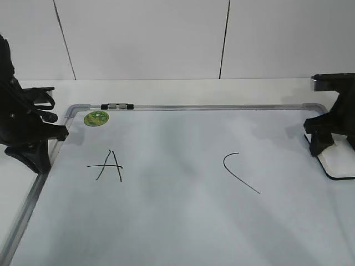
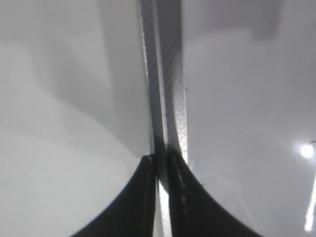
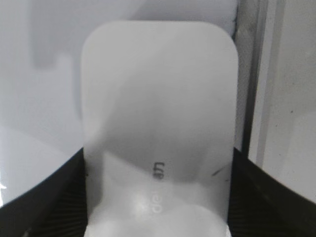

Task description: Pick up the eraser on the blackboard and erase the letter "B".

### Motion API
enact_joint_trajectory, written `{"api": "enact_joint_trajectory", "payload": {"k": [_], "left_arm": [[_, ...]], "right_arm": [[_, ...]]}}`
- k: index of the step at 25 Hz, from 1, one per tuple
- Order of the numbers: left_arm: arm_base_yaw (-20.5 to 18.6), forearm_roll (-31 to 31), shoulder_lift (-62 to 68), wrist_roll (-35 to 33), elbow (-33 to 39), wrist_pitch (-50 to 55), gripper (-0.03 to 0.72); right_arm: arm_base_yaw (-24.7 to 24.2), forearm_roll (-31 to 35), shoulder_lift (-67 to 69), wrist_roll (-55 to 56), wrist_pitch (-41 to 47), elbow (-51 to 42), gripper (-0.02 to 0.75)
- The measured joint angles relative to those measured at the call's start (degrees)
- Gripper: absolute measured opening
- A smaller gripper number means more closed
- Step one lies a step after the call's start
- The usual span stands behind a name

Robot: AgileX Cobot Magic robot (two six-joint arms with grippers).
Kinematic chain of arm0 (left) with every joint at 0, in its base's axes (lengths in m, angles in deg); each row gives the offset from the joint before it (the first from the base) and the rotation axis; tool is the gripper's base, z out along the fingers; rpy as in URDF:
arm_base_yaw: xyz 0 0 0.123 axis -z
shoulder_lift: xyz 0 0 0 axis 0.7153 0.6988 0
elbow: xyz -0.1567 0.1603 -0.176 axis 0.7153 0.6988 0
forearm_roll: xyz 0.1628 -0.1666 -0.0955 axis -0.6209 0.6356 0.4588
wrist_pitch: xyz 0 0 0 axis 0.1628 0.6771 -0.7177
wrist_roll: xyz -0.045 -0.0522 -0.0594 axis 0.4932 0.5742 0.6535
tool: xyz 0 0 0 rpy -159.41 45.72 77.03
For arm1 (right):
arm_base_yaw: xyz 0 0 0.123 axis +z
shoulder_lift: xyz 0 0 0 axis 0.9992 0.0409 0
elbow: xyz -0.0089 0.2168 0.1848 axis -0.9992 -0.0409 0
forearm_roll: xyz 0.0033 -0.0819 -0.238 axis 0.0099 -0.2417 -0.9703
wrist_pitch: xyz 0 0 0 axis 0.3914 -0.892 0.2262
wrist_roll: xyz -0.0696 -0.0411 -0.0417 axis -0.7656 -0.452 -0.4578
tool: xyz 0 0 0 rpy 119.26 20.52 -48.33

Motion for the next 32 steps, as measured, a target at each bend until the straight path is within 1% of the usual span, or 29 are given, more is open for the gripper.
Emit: {"api": "enact_joint_trajectory", "payload": {"k": [3,18,20,23,24,27,32], "left_arm": [[0.00,0.00,0.00,0.00,0.00,0.00,0.034],[0.00,0.00,0.00,-0.33,0.00,0.26,0.037],[0.00,0.00,0.00,-0.33,0.00,0.26,0.037],[0.00,0.00,0.00,-0.33,0.00,0.45,0.037],[0.00,0.00,0.00,-0.33,0.00,0.55,0.037],[0.00,0.00,0.00,-0.33,0.00,0.54,0.038],[0.00,0.00,0.00,-0.33,0.00,0.67,0.038]], "right_arm": [[-0.10,1.28,0.00,-0.52,0.00,0.00,0.547],[-0.10,0.23,0.00,-0.64,0.00,0.00,0.549],[-0.10,0.23,0.00,-0.64,0.10,0.00,0.572],[-0.10,0.08,0.54,-0.61,0.77,0.00,0.647],[-0.10,0.06,0.63,-0.52,0.91,0.00,0.657],[-0.10,-0.08,0.77,-0.34,2.54,0.76,0.664],[-0.10,-0.21,0.98,0.02,7.56,4.98,0.664]]}}
